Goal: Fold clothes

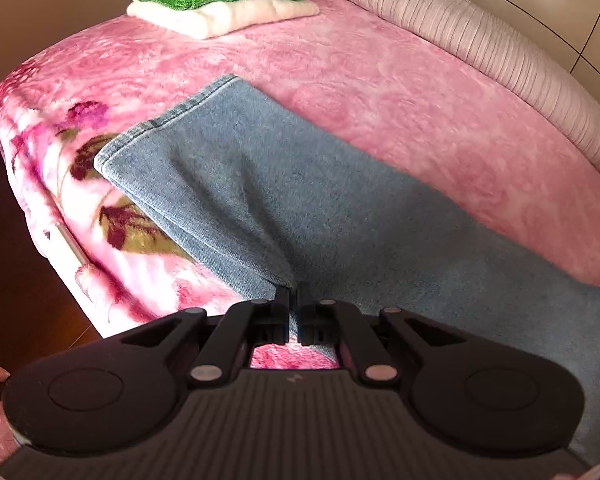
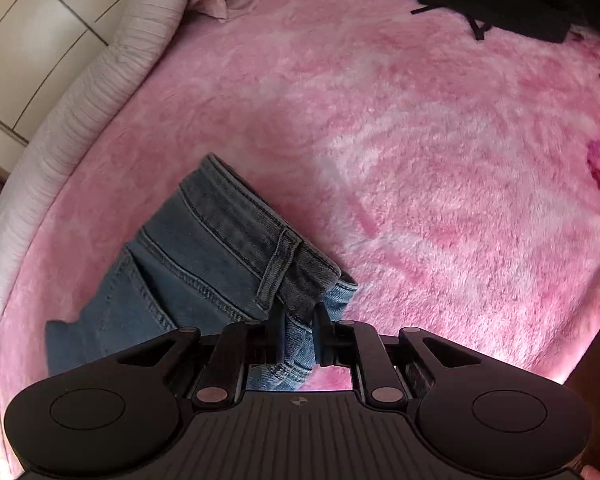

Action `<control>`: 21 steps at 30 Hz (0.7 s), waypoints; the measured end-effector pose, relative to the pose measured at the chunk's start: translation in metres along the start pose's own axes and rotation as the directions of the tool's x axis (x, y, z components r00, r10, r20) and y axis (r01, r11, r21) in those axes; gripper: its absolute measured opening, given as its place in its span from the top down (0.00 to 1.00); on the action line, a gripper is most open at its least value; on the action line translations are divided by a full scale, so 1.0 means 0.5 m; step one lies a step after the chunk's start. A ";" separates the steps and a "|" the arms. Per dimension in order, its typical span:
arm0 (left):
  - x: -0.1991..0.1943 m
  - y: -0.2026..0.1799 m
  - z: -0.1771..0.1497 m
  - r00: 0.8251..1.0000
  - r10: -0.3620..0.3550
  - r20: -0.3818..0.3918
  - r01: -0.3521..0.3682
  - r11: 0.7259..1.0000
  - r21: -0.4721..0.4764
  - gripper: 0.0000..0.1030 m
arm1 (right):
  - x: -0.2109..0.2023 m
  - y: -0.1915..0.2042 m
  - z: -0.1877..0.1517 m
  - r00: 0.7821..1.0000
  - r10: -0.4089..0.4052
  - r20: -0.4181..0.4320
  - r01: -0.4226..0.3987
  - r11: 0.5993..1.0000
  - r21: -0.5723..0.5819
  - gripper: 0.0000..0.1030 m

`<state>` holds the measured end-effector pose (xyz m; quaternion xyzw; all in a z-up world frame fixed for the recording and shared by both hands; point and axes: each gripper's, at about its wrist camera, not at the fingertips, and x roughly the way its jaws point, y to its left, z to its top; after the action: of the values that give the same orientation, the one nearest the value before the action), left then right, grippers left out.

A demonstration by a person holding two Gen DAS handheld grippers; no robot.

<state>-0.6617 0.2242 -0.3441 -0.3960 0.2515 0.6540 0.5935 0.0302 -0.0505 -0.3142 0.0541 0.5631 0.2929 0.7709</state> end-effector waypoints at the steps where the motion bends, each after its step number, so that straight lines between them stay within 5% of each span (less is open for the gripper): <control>1: -0.001 0.001 -0.002 1.000 0.000 0.001 0.000 1.000 -0.001 0.99 | -0.003 0.001 -0.003 1.000 -0.002 0.008 0.002 1.000 0.002 0.89; 6: 0.008 -0.014 -0.010 0.999 0.040 0.000 -0.040 0.998 0.049 0.95 | 0.002 0.011 -0.041 0.995 -0.075 0.066 0.078 0.996 -0.046 0.88; 8: 0.005 -0.019 -0.011 0.999 0.045 -0.003 -0.045 0.998 0.053 0.94 | 0.013 0.026 -0.044 0.989 -0.125 0.074 0.131 0.987 -0.089 0.74; 11: -0.009 -0.016 -0.012 1.000 0.023 -0.017 -0.022 0.999 0.026 0.79 | 0.001 0.068 -0.033 0.973 -0.221 0.071 0.230 0.958 -0.174 0.66; 16: -0.041 0.038 -0.011 1.000 -0.005 0.010 0.007 0.992 -0.123 0.75 | -0.027 0.144 -0.043 0.909 -0.395 0.134 0.417 0.865 -0.280 0.58; 21: -0.027 0.130 0.034 0.998 0.015 0.065 0.005 0.956 -0.295 0.69 | -0.001 0.195 -0.057 0.908 -0.401 0.117 0.417 0.887 -0.199 0.58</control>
<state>-0.7289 0.2193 -0.3327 -0.4574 0.1324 0.6984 0.5343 -0.0335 0.0224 -0.2835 -0.1406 0.4978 0.1819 0.8363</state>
